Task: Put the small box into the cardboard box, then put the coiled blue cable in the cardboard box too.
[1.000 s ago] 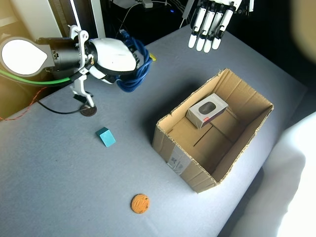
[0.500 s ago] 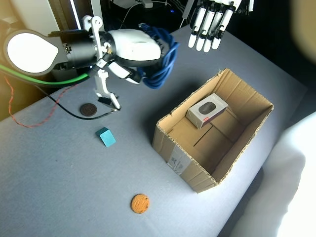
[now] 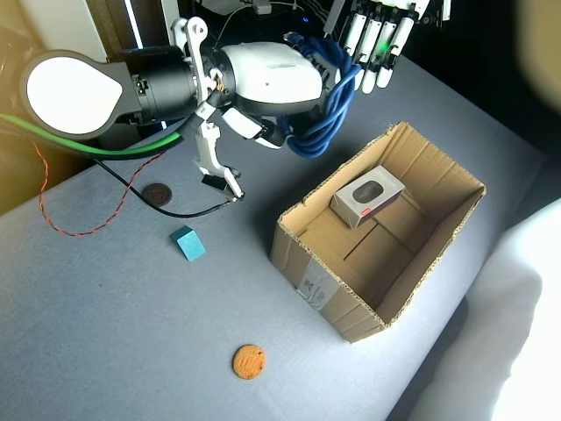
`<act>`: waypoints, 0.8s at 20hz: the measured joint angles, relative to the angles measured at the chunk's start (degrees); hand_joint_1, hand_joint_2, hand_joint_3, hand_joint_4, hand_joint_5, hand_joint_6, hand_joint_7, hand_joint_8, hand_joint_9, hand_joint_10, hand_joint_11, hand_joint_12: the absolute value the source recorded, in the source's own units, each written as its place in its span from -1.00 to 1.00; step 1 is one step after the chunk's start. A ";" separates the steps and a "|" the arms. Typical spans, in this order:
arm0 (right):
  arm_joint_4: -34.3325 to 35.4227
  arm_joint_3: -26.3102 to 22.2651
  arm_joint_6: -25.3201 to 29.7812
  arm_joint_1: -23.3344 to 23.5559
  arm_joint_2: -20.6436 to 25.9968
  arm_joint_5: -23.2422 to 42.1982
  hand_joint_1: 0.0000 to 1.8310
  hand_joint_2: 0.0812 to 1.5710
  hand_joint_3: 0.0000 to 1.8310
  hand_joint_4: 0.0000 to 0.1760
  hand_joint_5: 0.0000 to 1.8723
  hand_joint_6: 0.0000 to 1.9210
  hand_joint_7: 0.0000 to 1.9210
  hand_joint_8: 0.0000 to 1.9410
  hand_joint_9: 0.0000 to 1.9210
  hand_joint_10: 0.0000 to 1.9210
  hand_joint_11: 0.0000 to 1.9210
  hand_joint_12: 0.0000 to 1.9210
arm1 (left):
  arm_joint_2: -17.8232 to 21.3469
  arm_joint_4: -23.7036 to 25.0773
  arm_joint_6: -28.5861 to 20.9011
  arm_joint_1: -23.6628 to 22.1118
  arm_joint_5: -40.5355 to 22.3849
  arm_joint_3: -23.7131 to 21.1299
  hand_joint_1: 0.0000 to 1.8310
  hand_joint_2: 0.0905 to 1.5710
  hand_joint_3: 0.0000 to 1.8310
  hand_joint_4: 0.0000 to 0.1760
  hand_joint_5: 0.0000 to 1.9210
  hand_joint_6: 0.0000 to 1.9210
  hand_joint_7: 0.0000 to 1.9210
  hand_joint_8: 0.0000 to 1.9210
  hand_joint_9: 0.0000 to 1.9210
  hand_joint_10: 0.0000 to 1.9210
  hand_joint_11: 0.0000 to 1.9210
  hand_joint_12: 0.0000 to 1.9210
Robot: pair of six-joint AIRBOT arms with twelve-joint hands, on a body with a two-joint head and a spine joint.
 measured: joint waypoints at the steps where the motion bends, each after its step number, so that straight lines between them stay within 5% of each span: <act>1: 0.81 0.20 -0.61 0.35 -0.24 -0.17 0.63 0.33 -1.00 -1.00 0.12 -0.18 0.07 -0.25 0.13 -0.10 -0.20 0.62 | 0.00 0.00 0.00 0.00 0.00 0.00 -0.22 0.46 -1.00 -1.00 -0.48 -1.00 -0.37 -1.00 -0.41 -0.99 -1.00 0.18; 16: 10.64 9.38 -4.44 1.49 -5.49 -2.51 0.63 0.32 -1.00 -1.00 0.15 -0.22 0.12 -0.32 0.12 -0.10 -0.18 0.60 | 0.00 0.00 -0.02 0.00 0.22 -0.02 -0.22 0.48 -1.00 -1.00 -0.49 -0.99 -0.39 -0.99 -0.44 -0.99 -1.00 0.13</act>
